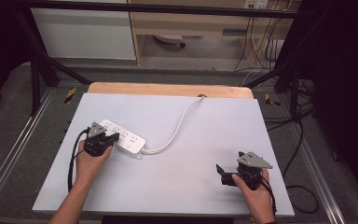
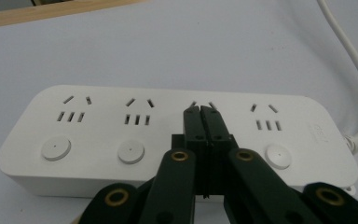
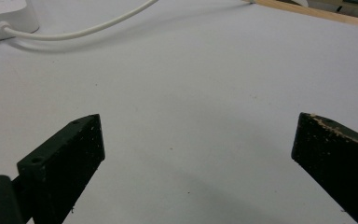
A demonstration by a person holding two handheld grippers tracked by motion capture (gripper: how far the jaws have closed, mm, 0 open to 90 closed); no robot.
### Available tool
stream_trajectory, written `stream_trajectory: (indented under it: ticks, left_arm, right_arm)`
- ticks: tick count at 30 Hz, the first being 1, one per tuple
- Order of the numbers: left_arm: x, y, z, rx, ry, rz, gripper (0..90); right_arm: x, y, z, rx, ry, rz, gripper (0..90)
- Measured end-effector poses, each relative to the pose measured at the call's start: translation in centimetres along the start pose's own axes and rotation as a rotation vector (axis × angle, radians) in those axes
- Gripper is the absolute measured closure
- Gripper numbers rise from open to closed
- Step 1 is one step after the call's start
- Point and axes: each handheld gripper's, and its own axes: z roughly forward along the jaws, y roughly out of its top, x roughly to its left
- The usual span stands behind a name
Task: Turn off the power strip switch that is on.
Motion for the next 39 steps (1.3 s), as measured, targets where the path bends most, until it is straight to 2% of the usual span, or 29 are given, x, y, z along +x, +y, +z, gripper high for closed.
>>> stream_trajectory:
  ticks: [20,24,39]
  left_arm:
    - [-0.28,-0.14,0.22,0.019,0.001,0.026,90.0]
    - [-0.24,-0.16,0.23,0.018,0.007,0.024,90.0]
    - [-0.22,-0.25,0.36,0.025,0.001,0.017,90.0]
  right_arm:
    - [0.0,0.0,-0.01,0.002,0.003,0.002,2.6]
    - [0.09,0.03,-0.06,0.022,0.018,0.009,2.6]
    - [0.08,0.02,-0.03,0.017,0.009,0.005,2.6]
